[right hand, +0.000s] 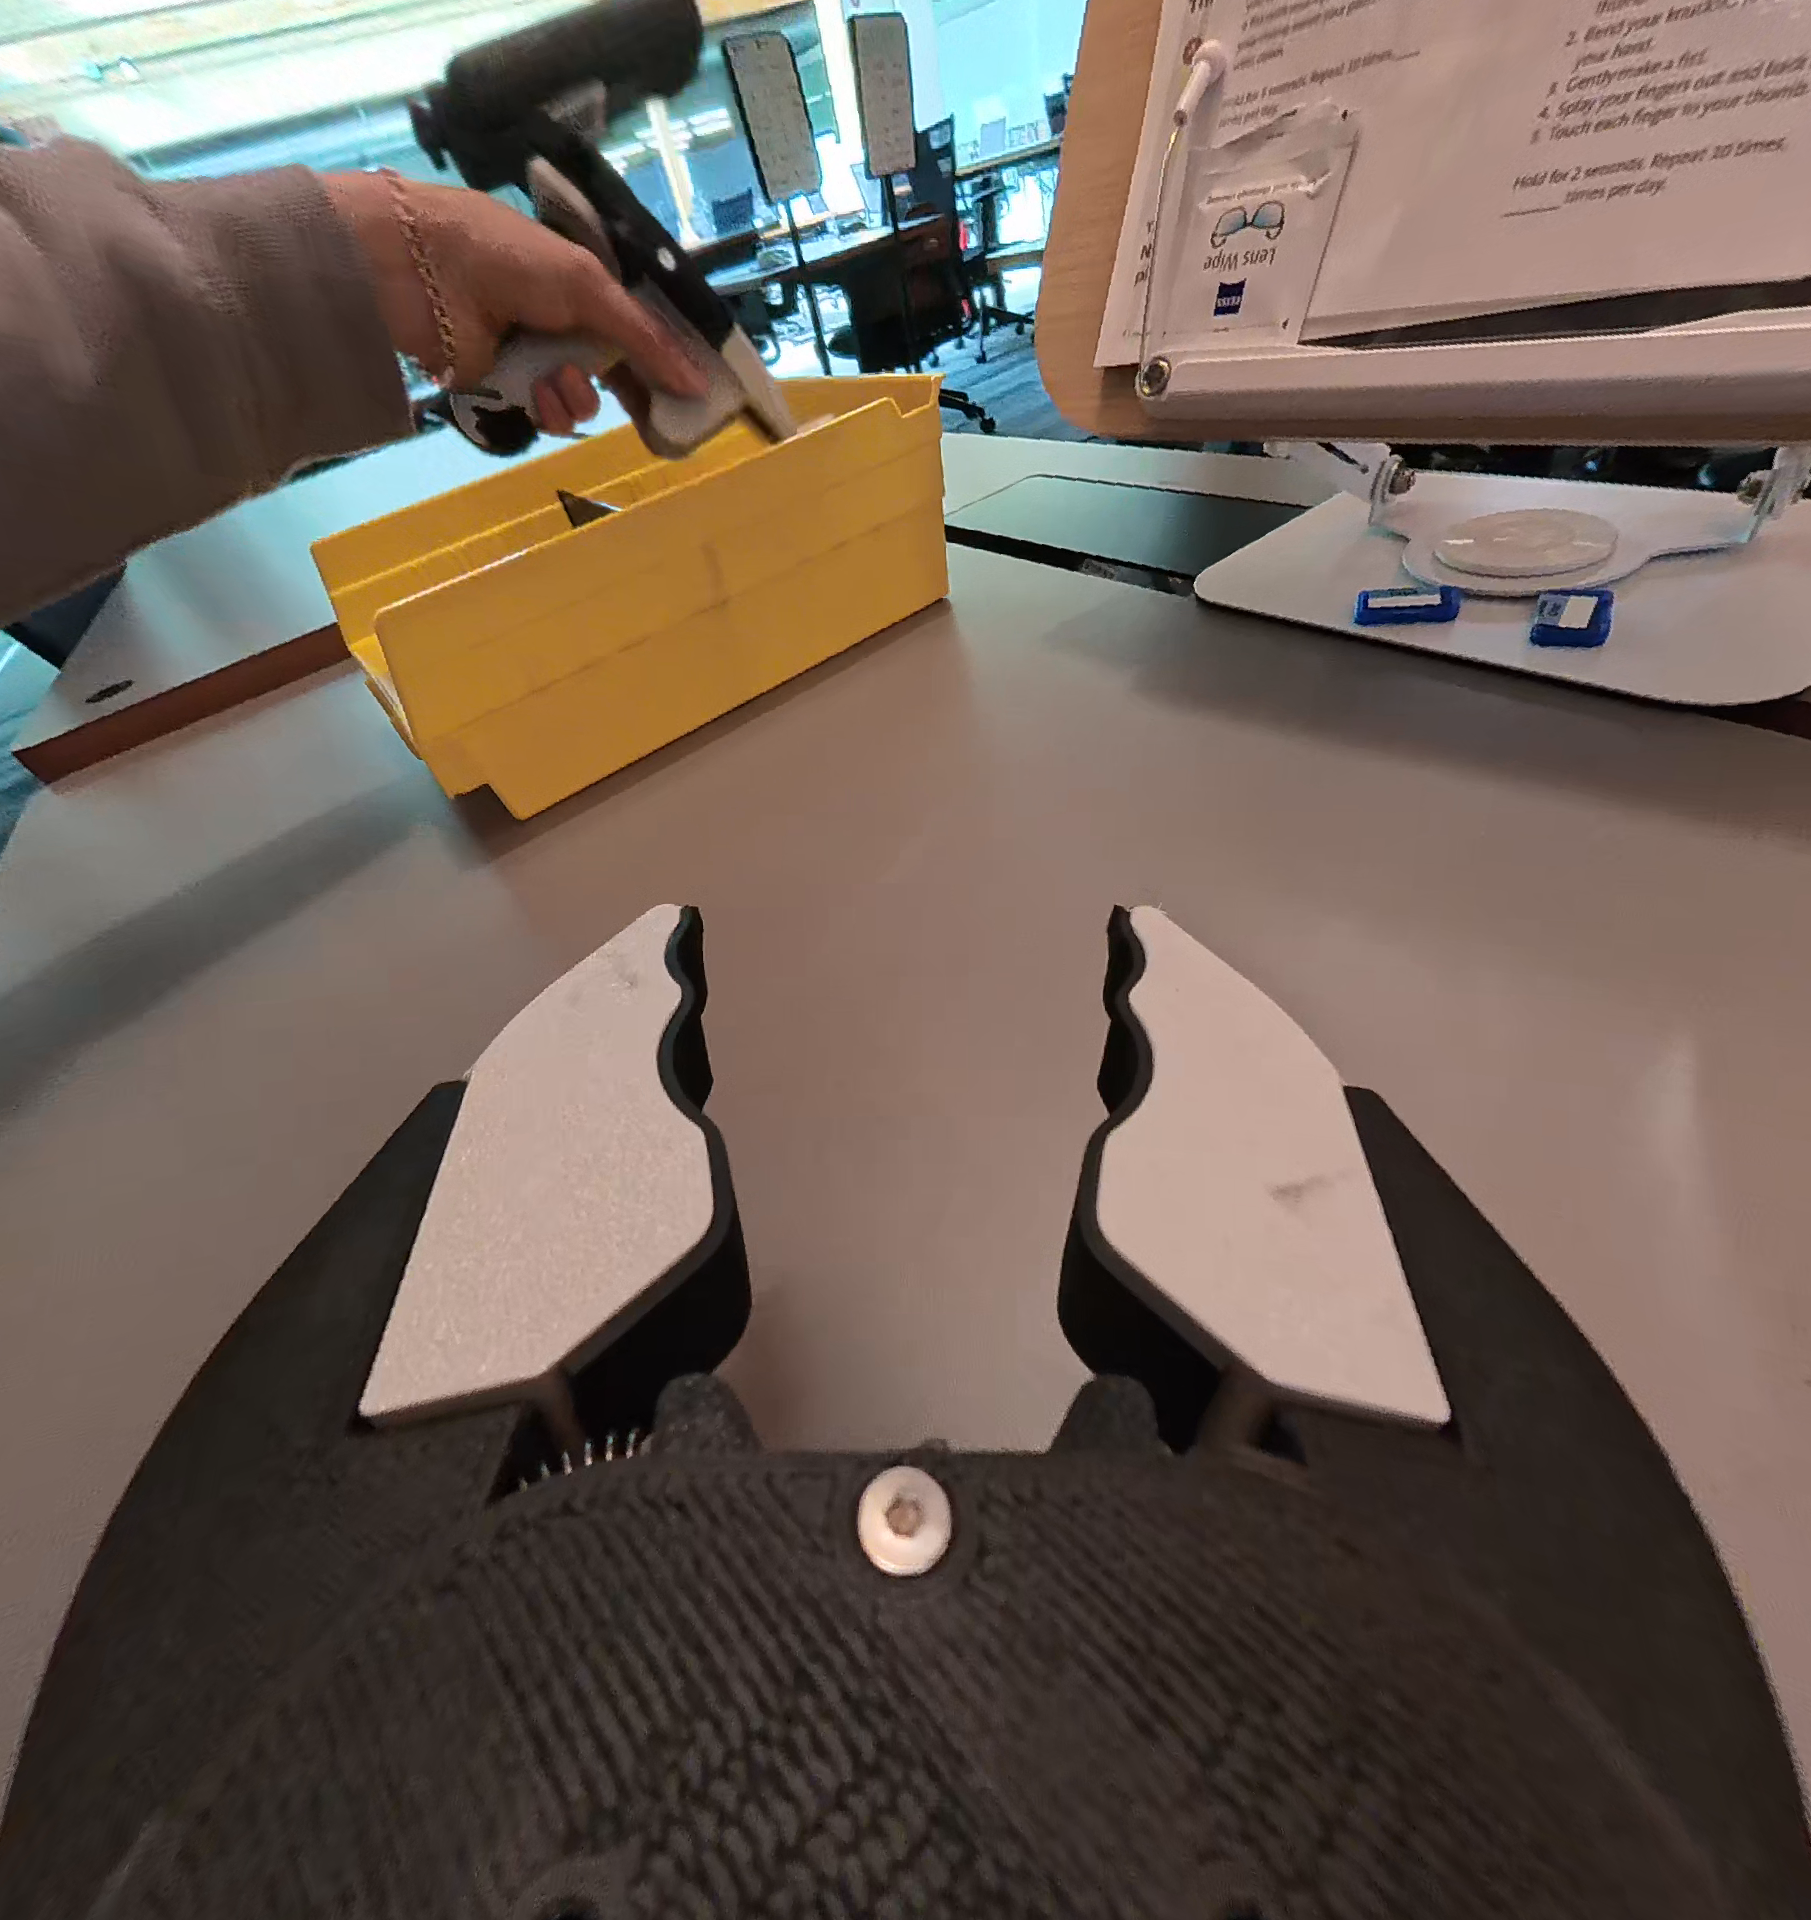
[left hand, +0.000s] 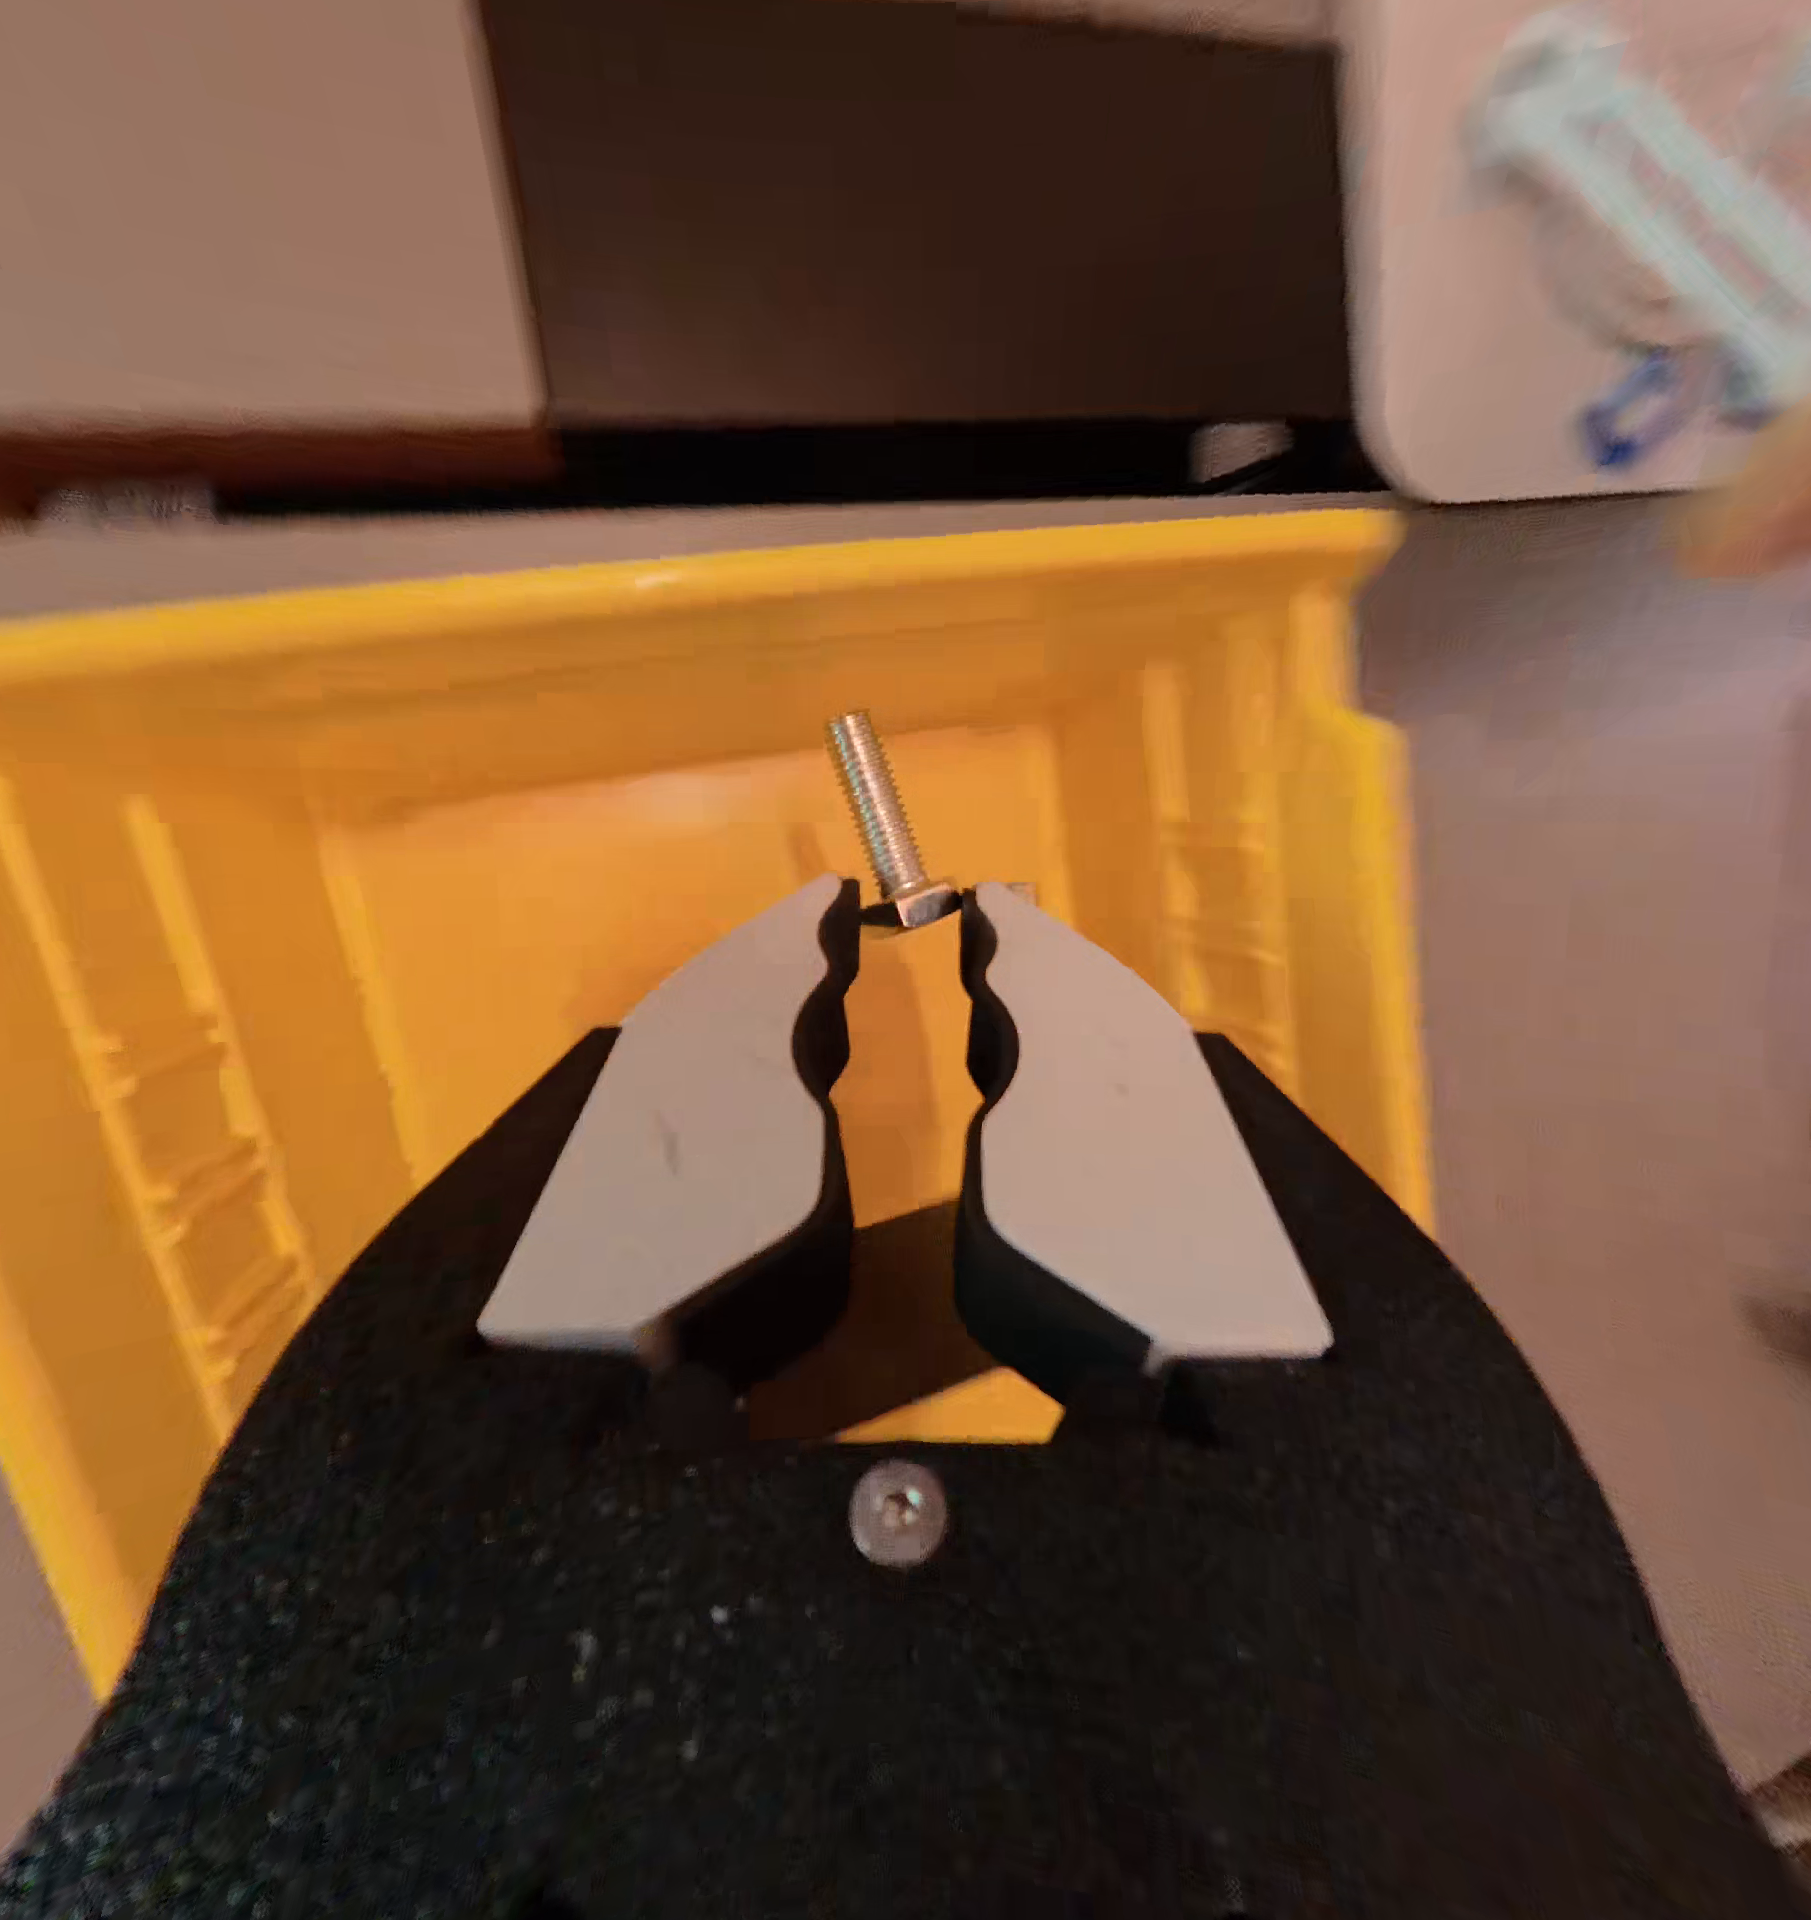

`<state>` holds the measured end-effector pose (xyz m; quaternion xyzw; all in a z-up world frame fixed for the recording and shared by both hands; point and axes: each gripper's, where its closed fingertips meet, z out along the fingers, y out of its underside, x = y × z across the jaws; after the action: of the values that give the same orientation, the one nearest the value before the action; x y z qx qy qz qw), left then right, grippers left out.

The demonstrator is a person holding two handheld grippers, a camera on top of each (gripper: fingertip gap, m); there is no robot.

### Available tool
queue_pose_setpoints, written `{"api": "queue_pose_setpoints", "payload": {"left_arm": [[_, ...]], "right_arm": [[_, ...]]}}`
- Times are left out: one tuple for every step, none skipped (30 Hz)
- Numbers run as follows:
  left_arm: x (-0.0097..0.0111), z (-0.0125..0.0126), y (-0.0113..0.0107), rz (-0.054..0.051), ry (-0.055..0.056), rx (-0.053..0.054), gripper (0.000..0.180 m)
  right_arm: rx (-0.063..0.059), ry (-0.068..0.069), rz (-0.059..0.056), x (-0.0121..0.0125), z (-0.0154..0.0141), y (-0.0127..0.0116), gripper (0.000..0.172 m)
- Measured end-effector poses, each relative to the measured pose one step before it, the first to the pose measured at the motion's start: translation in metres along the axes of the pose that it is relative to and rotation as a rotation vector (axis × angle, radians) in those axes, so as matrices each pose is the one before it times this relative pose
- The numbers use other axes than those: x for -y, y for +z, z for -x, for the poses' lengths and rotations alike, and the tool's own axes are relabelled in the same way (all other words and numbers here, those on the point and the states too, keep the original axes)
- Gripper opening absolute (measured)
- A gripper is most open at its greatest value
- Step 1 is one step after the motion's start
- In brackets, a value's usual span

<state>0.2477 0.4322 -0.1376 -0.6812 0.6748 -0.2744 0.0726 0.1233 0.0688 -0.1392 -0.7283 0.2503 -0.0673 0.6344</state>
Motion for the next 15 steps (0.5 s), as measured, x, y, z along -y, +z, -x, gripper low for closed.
{"api": "queue_pose_setpoints", "payload": {"left_arm": [[0.00501, -0.02105, -0.01440, -0.0721, 0.0713, -0.0671, 0.018], [0.00588, -0.02632, -0.01478, -0.0789, 0.0664, -0.0797, 0.018], [0.00644, -0.03098, -0.01339, -0.0822, 0.0727, -0.0886, 0.018], [0.00636, -0.03361, -0.01045, -0.0803, 0.0748, -0.0888, 0.017], [0.00585, -0.03405, -0.00642, -0.0724, 0.0708, -0.0843, 0.017], [0.00461, -0.03269, -0.00234, -0.0644, 0.0651, -0.0768, 0.017], [0.00402, -0.03092, 0.00103, -0.0626, 0.0513, -0.0734, 0.018], [0.00349, -0.02976, 0.00389, -0.0662, 0.0352, -0.0777, 0.017], [0.00187, -0.02808, 0.00641, -0.0667, 0.0268, -0.0792, 0.017], [-0.00112, -0.02423, 0.00811, -0.0586, 0.0253, -0.0685, 0.017], [-0.00448, -0.01956, 0.00907, -0.0477, 0.0249, -0.0512, 0.017], [-0.00747, -0.01578, 0.00947, -0.0368, 0.0227, -0.0412, 0.017], [-0.00984, -0.01265, 0.00955, -0.0259, 0.0217, -0.0343, 0.017], [-0.01101, -0.00965, 0.00915, -0.0180, 0.0225, -0.0249, 0.017], [-0.01107, -0.00695, 0.00828, -0.0119, 0.0207, -0.0164, 0.017]], "right_arm": [[0.0141, 0.0024, -0.0101, 0.00143, 0.00205, -0.00024, 0.074], [0.0261, 0.0056, -0.0176, 0.00257, 0.00433, -0.00009, 0.073], [0.0364, 0.0094, -0.0237, 0.00423, 0.00637, 0.00009, 0.072], [0.0408, 0.0117, -0.0311, 0.00564, 0.00765, -0.00013, 0.070], [0.0433, 0.0109, -0.0321, 0.00628, 0.00856, -0.00015, 0.067], [0.0555, 0.0100, -0.0310, 0.00677, 0.01071, -0.00017, 0.064], [0.0565, 0.0107, -0.0362, 0.00773, 0.01128, -0.00005, 0.062], [0.0429, 0.0106, -0.0479, 0.00901, 0.00954, 0.00007, 0.061], [0.0397, 0.0108, -0.0560, 0.00965, 0.00904, -0.00011, 0.058], [0.0441, 0.0130, -0.0517, 0.00872, 0.00934, -0.00022, 0.054], [0.0369, 0.0137, -0.0424, 0.00728, 0.00764, -0.00007, 0.053], [0.0220, 0.0116, -0.0282, 0.00508, 0.00480, -0.00008, 0.050], [0.0156, 0.0098, -0.0152, 0.00314, 0.00327, -0.00013, 0.047], [0.0164, 0.0041, -0.0058, 0.00173, 0.00314, 0.00014, 0.044], [0.0121, -0.0015, -0.0011, 0.00065, 0.00292, 0.00033, 0.043]]}}
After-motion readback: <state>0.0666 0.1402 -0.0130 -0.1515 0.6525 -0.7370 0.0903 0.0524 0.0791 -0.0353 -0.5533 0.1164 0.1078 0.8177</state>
